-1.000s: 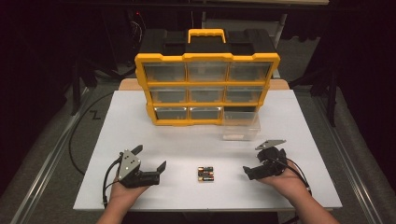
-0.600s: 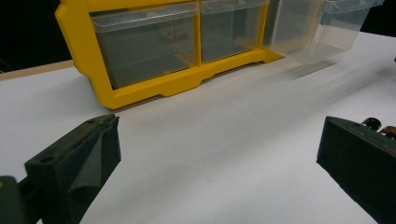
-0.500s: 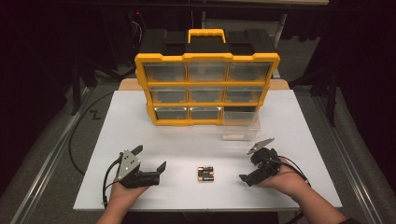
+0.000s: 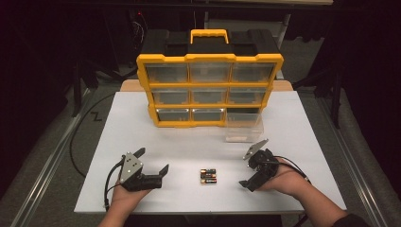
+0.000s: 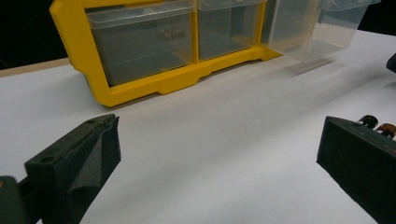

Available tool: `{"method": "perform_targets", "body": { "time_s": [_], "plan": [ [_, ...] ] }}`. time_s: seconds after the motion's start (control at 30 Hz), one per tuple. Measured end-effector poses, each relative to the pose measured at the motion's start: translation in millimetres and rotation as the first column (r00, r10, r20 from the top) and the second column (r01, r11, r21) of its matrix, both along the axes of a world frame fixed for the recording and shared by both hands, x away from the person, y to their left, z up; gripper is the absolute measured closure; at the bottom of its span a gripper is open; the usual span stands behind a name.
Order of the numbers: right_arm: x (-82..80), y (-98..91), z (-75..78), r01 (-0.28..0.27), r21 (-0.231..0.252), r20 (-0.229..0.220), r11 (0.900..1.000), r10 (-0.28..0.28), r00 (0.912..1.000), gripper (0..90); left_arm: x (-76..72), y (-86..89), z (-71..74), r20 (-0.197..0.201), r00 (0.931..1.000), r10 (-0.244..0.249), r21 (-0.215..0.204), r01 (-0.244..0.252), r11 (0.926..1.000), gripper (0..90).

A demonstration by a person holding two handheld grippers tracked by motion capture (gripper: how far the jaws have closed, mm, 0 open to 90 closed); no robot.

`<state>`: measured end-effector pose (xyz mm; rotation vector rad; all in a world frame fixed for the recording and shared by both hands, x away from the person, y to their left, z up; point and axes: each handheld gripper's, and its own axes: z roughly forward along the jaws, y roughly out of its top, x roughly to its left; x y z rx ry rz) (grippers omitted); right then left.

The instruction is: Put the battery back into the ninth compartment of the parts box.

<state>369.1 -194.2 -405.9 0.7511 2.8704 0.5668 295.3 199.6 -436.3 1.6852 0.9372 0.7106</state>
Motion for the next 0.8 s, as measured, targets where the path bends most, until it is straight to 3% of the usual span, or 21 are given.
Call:
{"method": "perform_targets", "body": {
  "time_s": [0.2, 0.4, 0.5, 0.8],
  "plan": [
    [0.1, 4.4, -1.0, -0.062, -0.015, -0.005, 0.9980, 0.062, 0.9981, 4.3, -1.0, 0.2, 0.8, 0.008, 1.0000, 0.000, 0.010, 0.000, 1.0000, 0.1],
    [-0.8, 9.1, -0.6, -0.138, -0.010, -0.004, 0.9904, 0.138, 0.9905, 6.6, -0.6, 0.0, 0.6, 0.007, 1.0000, 0.002, 0.012, -0.002, 0.9999, 0.1],
    [-1.4, 11.6, -0.7, -0.143, -0.016, -0.009, 0.9896, 0.143, 0.9897, 7.6, -0.7, -0.2, 0.2, 0.005, 1.0000, 0.005, 0.008, -0.005, 1.0000, 0.1],
    [-3.7, 21.6, 1.9, -0.236, -0.015, -0.001, 0.9717, 0.236, 0.9718, 16.8, -0.5, 1.4, 0.0, 0.004, 1.0000, 0.007, 0.004, -0.007, 1.0000, 0.1]
  ]
}}
